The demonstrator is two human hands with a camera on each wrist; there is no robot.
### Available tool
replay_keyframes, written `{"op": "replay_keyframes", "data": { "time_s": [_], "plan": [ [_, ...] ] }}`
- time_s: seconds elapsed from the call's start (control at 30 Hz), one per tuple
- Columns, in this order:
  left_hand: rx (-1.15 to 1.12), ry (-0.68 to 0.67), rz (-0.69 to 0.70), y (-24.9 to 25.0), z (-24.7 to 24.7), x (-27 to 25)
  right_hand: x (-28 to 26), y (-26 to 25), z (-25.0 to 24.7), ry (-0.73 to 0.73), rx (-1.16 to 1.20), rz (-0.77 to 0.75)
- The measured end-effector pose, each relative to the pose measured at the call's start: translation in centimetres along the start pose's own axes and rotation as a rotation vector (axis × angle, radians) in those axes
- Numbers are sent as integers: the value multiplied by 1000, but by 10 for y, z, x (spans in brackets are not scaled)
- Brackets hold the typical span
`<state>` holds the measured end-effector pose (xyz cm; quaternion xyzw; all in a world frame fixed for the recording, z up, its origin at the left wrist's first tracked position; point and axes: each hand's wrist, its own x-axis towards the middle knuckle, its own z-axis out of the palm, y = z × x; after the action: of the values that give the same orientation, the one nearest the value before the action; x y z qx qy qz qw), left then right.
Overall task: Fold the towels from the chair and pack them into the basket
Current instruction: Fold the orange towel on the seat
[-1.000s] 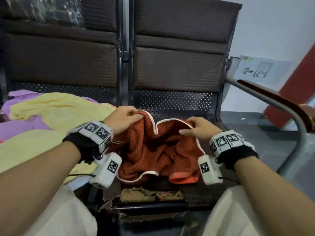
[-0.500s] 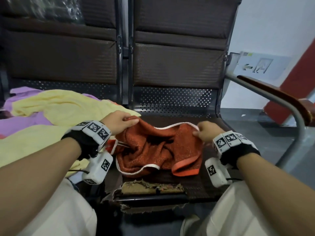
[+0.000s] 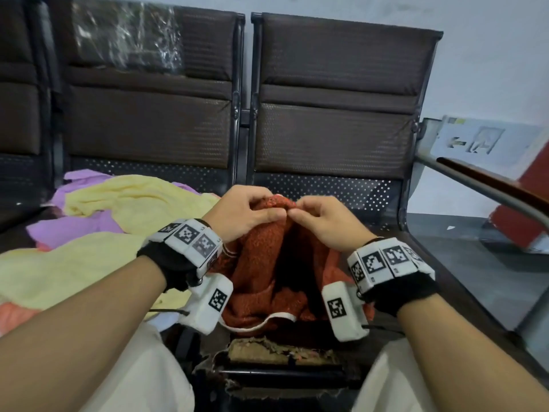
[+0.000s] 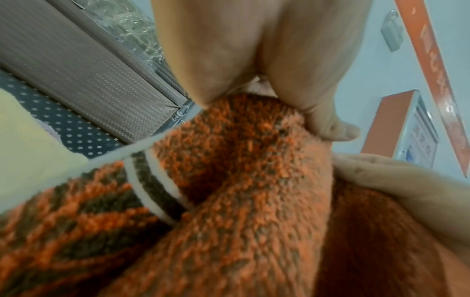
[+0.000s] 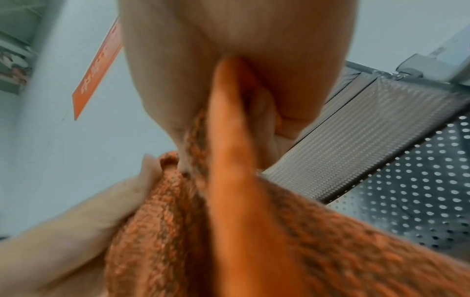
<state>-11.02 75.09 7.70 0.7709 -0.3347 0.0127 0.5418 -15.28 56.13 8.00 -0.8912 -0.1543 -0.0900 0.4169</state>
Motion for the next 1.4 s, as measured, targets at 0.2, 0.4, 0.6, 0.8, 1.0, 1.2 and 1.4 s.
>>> {"op": "replay_keyframes", "data": {
  "time_s": [0.2,0.4,0.6,0.8,1.0,1.2,1.4],
  "plan": [
    [40,-80,-121,-19,-7,-3,13,-11,-13,426,248,-90],
    [436,-314,-186,-36,-8,-13,16,2,-32,737,418,70],
    [185,-12,-220,-16,-18,-9,9,20,-25,691,402,258],
    [-446,216,-337,16,-15,-3,-5,-15,-18,426,460,105],
    [-593,243,-389,24,-13,0,-10,-24,-7,259,145,15],
    [-446,241,-384,17,-11,-2,-3,-20,-1,470,-38,-80],
    [-490,202,-440,17,-5,-4,-1,-23,7,362,-40,-130]
  ]
}}
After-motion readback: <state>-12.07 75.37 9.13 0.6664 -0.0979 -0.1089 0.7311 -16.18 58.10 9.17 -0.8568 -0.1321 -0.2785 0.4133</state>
